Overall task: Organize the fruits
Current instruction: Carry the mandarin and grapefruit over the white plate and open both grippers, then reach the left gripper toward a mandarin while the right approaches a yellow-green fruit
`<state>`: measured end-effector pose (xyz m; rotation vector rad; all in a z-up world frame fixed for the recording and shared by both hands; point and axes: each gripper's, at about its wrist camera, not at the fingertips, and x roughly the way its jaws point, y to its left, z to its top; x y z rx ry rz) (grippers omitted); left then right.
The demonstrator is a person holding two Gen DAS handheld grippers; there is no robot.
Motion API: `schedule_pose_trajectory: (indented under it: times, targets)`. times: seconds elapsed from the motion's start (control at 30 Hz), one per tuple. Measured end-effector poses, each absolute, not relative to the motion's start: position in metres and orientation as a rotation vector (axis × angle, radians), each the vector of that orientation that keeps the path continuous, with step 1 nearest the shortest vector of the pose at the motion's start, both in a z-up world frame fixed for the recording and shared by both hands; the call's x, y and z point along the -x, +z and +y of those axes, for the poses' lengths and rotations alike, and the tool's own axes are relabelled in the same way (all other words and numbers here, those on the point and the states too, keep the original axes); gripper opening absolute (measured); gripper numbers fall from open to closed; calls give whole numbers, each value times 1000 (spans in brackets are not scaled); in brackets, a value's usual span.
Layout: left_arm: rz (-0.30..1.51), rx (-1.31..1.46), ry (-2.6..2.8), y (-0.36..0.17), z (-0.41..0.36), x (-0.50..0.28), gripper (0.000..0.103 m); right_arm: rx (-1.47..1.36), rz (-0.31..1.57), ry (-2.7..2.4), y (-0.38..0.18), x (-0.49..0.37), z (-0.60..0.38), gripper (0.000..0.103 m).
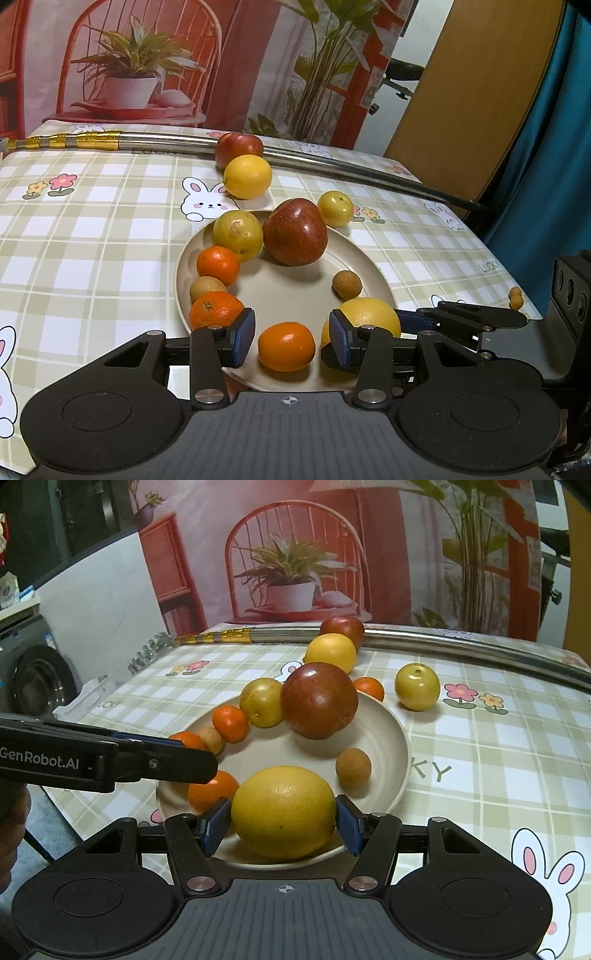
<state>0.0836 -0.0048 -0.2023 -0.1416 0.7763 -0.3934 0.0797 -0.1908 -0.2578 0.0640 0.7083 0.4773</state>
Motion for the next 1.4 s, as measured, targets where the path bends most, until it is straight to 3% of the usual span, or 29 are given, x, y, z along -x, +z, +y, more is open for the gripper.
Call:
schedule_pose_trajectory:
  times: [0.83, 0.9, 1.4]
  targets:
    - [774, 104, -383, -193, -7, -93, 49, -139, 592, 382, -224, -88, -234, 58]
    - [768, 100, -356, -188, -5, -98, 53, -139, 575, 356, -218, -93, -243, 58]
    - [839, 37, -362, -168, -18, -171, 51, -170, 522, 229, -202, -150, -297, 58]
